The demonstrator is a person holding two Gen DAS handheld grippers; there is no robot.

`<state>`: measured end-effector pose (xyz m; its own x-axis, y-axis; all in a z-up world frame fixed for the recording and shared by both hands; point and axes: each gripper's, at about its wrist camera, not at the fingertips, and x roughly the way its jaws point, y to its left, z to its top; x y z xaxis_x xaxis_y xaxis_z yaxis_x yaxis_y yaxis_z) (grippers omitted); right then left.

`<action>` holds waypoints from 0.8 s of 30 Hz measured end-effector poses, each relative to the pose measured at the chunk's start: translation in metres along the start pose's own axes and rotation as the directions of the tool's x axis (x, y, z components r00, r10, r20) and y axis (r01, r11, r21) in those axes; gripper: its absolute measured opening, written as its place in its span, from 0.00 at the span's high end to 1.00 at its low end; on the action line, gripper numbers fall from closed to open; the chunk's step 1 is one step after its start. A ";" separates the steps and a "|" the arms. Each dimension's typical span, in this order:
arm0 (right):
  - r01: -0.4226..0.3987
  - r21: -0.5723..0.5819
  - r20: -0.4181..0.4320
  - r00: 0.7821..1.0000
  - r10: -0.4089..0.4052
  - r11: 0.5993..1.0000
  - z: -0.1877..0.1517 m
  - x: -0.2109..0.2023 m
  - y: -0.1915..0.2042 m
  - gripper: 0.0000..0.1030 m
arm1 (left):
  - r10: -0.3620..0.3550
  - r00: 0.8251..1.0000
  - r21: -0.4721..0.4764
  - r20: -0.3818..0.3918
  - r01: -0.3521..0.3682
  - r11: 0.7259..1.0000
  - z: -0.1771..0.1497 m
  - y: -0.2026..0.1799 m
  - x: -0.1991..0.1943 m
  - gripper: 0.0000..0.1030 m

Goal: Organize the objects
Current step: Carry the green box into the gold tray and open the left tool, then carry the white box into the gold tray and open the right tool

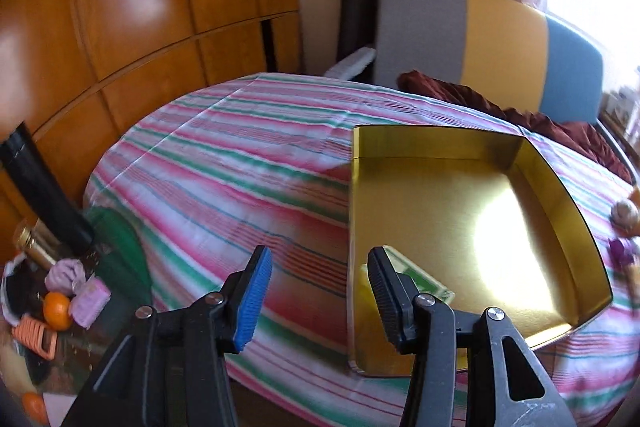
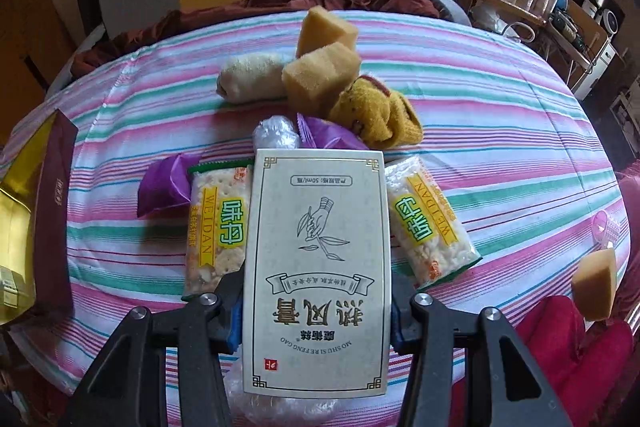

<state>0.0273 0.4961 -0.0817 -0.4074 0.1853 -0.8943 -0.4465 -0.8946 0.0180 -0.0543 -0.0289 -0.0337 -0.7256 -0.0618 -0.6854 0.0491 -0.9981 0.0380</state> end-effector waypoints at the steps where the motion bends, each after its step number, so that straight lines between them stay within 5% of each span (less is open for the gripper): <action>1: -0.001 0.002 0.022 1.000 0.001 1.000 -0.002 -0.011 0.003 0.50 | 0.001 1.000 -0.013 -0.003 -0.001 1.000 -0.001 0.004 0.000 0.50; 6: -0.061 -0.061 0.161 0.985 0.070 0.996 0.000 -0.071 0.045 0.50 | -0.012 1.000 -0.073 -0.017 0.011 0.997 -0.008 0.018 0.002 0.47; 10: -0.179 -0.236 0.190 0.955 0.226 0.955 0.014 -0.093 0.117 0.50 | -0.026 1.000 -0.099 -0.010 0.025 0.995 -0.009 0.025 -0.003 0.44; 17: -0.304 -0.522 0.025 0.929 0.370 0.797 0.007 -0.071 0.277 0.50 | -0.059 0.998 -0.116 0.011 0.060 0.991 -0.006 0.032 -0.016 0.39; 24: -0.270 -0.603 -0.126 0.961 0.244 0.751 -0.012 0.002 0.389 0.50 | -0.051 0.999 -0.146 0.004 0.051 0.988 -0.010 0.049 -0.022 0.34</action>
<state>-0.1374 0.1433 -0.0817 -0.3999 -0.0916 -0.9120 0.2547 -0.9669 -0.0146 -0.0287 -0.0767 -0.0243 -0.7298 -0.0112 -0.6836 0.1120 -0.9883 -0.1033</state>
